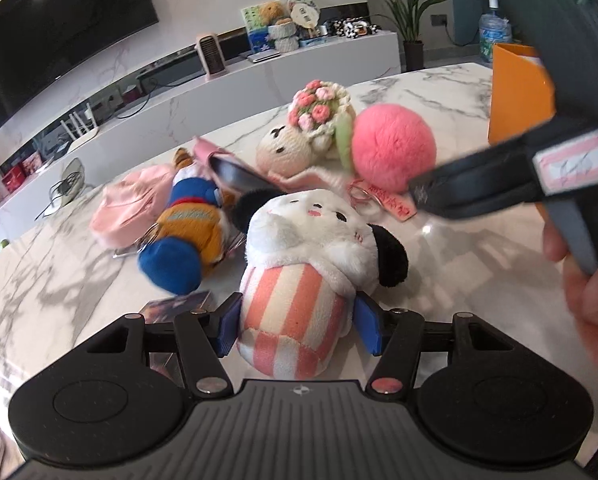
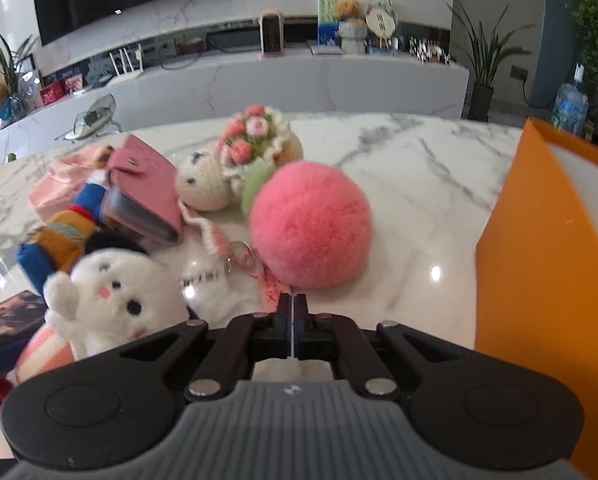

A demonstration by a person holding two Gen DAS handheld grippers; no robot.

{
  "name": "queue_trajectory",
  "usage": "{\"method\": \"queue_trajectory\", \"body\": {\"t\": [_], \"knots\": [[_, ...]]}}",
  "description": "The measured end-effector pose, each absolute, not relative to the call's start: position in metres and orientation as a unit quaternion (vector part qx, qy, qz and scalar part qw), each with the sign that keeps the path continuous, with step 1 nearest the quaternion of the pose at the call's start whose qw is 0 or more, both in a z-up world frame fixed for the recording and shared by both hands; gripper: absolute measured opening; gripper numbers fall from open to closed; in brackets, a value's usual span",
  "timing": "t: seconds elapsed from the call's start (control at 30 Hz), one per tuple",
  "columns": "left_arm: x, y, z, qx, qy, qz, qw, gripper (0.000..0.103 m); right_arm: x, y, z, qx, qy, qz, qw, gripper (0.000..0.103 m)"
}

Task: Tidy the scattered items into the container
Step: 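Grasp the striped panda plush with the left tool while the right tool grasps the pink pompom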

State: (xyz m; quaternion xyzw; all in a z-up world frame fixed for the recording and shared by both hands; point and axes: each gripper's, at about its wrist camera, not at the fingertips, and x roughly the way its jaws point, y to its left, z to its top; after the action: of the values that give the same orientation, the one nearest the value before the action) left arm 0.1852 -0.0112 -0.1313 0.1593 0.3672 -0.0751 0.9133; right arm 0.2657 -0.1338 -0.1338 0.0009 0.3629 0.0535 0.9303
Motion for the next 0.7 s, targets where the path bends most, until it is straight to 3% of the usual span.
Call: {"method": "queue_trajectory", "body": {"t": [0.07,0.17,0.2,0.23,0.3,0.43,0.7], "knots": [[0.184,-0.012,-0.131,0.167,0.363,-0.071,0.914,0.07,0.26,-0.132,-0.127,-0.006,0.343,0.053,0.938,0.002],[0.188,-0.017,-0.133,0.189,0.353,-0.07,0.914,0.074,0.26,-0.134,-0.12,-0.014,0.317,0.037,0.948,0.023],[0.19,-0.019,-0.135,0.199,0.348,-0.072,0.913,0.074,0.262,-0.135,-0.119,-0.013,0.31,0.032,0.95,0.05],[0.192,-0.022,-0.137,0.206,0.344,-0.073,0.913,0.076,0.265,-0.138,-0.117,-0.008,0.301,0.027,0.953,0.068],[0.196,-0.027,-0.14,0.22,0.335,-0.075,0.913,0.083,0.272,-0.141,-0.116,0.001,0.287,0.02,0.958,0.074],[0.212,-0.03,-0.146,0.208,0.337,-0.084,0.914,0.084,0.29,-0.141,-0.121,0.011,0.277,0.015,0.961,0.084],[0.228,-0.023,-0.154,0.173,0.317,-0.087,0.928,0.086,0.316,-0.135,-0.145,0.015,0.297,0.01,0.955,0.083]]}}
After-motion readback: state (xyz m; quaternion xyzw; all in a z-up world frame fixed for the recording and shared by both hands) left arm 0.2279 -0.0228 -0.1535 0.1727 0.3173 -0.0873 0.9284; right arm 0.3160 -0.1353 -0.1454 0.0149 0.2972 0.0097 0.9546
